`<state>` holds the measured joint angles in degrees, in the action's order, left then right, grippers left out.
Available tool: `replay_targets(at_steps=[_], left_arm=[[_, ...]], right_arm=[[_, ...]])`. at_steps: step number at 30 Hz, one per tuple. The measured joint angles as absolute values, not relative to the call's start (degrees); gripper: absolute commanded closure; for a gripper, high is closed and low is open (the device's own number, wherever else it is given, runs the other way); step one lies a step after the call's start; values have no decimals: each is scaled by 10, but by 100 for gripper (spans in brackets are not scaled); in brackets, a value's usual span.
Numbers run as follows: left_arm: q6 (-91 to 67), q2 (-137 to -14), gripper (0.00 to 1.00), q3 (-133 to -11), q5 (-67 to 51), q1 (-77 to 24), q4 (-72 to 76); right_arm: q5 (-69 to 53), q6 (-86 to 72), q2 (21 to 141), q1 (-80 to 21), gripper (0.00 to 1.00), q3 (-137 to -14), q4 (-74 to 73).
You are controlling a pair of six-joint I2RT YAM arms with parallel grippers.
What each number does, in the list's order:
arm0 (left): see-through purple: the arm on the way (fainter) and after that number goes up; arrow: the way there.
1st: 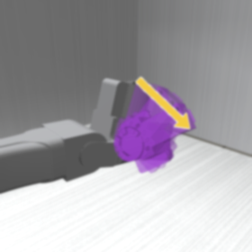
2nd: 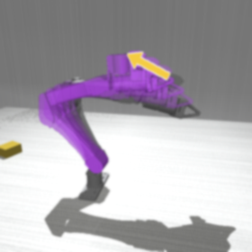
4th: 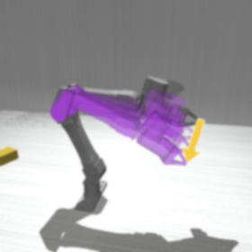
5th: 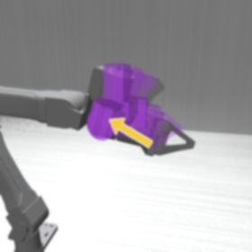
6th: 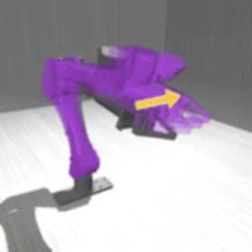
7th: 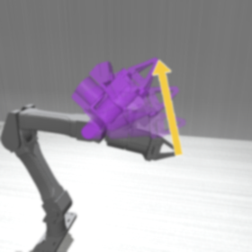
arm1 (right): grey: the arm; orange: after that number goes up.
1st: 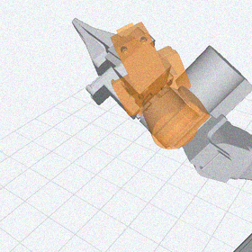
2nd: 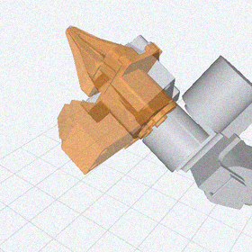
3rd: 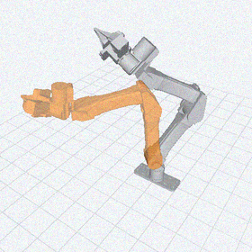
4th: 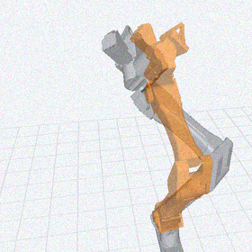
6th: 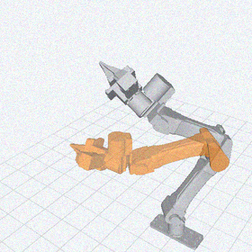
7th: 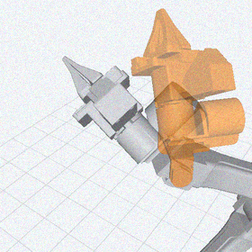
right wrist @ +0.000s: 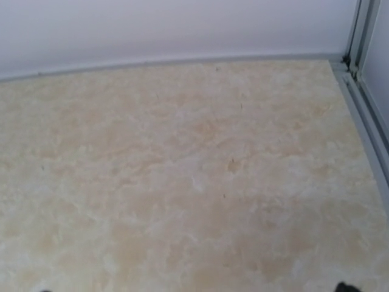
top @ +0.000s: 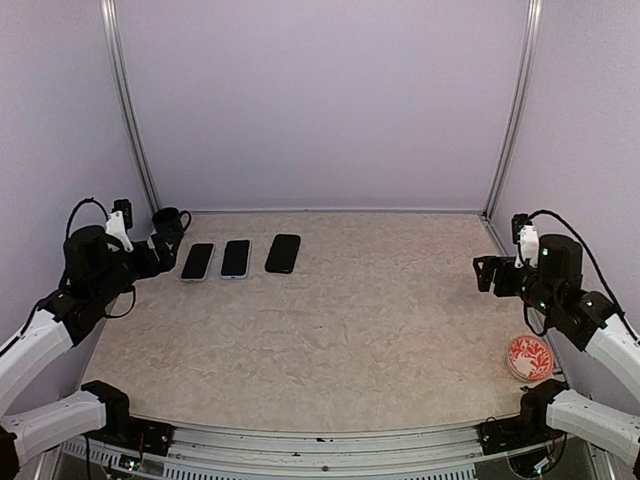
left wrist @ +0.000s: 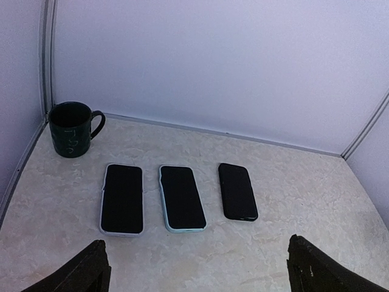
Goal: Put the phone into the phone case
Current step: Reset both arms
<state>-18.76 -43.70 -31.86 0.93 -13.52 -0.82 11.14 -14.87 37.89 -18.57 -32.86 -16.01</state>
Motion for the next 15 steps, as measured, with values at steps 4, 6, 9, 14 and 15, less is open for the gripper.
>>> replay_targets(at_steps=[4, 6, 9, 14, 15], left_arm=[[-181, -415, 1, -317, 27, -137, -10], [-176, -401, 1, -317, 41, -139, -14], [-173, -371, 1, -310, 57, -143, -22], [-164, -333, 1, -298, 74, -143, -38], [-164, -328, 1, -297, 77, -144, -44]], right_arm=[[109, -141, 390, -185, 0, -329, -162], [101, -133, 374, -186, 1, -327, -160], [95, -123, 308, -186, 1, -312, -153], [109, -114, 173, -186, 1, -291, -140], [115, -114, 156, -186, 1, -290, -136]])
